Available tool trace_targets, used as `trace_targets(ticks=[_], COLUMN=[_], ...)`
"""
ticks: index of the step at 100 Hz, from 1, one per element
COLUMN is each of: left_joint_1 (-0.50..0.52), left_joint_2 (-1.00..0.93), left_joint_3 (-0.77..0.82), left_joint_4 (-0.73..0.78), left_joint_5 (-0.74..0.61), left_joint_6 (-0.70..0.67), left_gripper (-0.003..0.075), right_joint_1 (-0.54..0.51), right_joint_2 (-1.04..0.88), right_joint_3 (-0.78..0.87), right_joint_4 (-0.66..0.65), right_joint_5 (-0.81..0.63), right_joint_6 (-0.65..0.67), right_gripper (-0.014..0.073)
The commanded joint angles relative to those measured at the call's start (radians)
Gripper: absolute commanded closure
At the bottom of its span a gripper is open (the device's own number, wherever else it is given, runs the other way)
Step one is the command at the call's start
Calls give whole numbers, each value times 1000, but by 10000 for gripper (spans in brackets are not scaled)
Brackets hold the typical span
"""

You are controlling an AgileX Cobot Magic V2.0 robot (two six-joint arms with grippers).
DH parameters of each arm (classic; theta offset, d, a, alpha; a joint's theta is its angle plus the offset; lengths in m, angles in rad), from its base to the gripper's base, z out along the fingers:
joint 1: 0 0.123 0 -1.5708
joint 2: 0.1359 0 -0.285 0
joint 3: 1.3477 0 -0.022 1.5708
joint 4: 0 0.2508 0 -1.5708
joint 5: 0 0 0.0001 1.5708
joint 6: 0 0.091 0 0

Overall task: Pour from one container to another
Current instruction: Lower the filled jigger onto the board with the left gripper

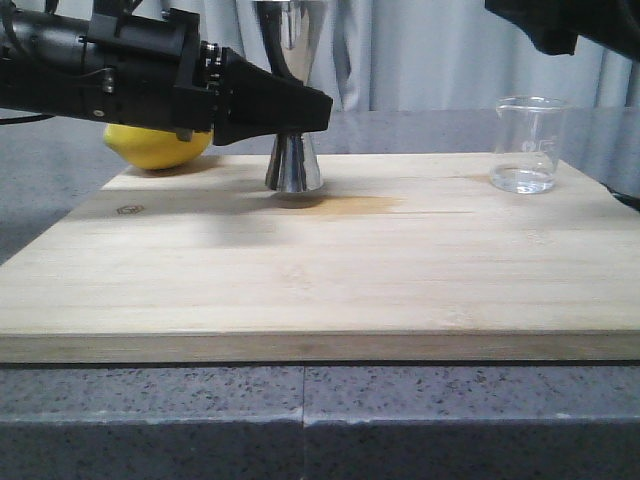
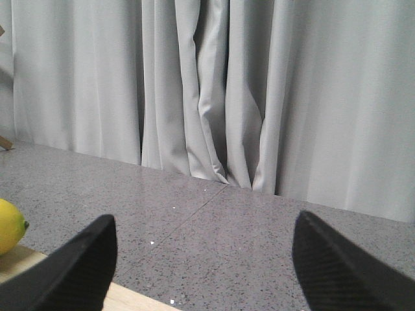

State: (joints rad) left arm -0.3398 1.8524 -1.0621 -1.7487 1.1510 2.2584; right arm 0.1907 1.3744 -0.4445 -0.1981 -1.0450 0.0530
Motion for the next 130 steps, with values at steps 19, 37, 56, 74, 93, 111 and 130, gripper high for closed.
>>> trace_targets(ticks=[19, 37, 56, 74, 93, 111, 130], left_joint_1=[3, 3, 3, 5, 5, 5, 5], left_joint_2=[-42, -30, -15, -15, -15, -15, -15], left_joint_3=[-20, -20, -20, -20, -20, -20, -20], left_joint_4=[-57, -56, -70, -72, -53, -21, -6], left_joint_5=[98, 98, 117, 117, 117, 117, 117], left_joint_6=[5, 5, 5, 5, 5, 5, 5], left_gripper=[661, 661, 661, 661, 660, 654, 575], right_joint_1=[-7, -7, -7, -7, -7, -7, -7], right_joint_2=[-32, -32, -32, -32, -32, -32, -32], right_joint_3=[-21, -21, -21, -21, -21, -21, -21], right_joint_4=[7, 7, 7, 7, 7, 7, 7], right_joint_5=[-83, -83, -83, -85, -99, -105, -105], right_joint_6=[-8, -8, -8, -8, -8, -8, -8], right_gripper=[71, 71, 71, 71, 71, 71, 71])
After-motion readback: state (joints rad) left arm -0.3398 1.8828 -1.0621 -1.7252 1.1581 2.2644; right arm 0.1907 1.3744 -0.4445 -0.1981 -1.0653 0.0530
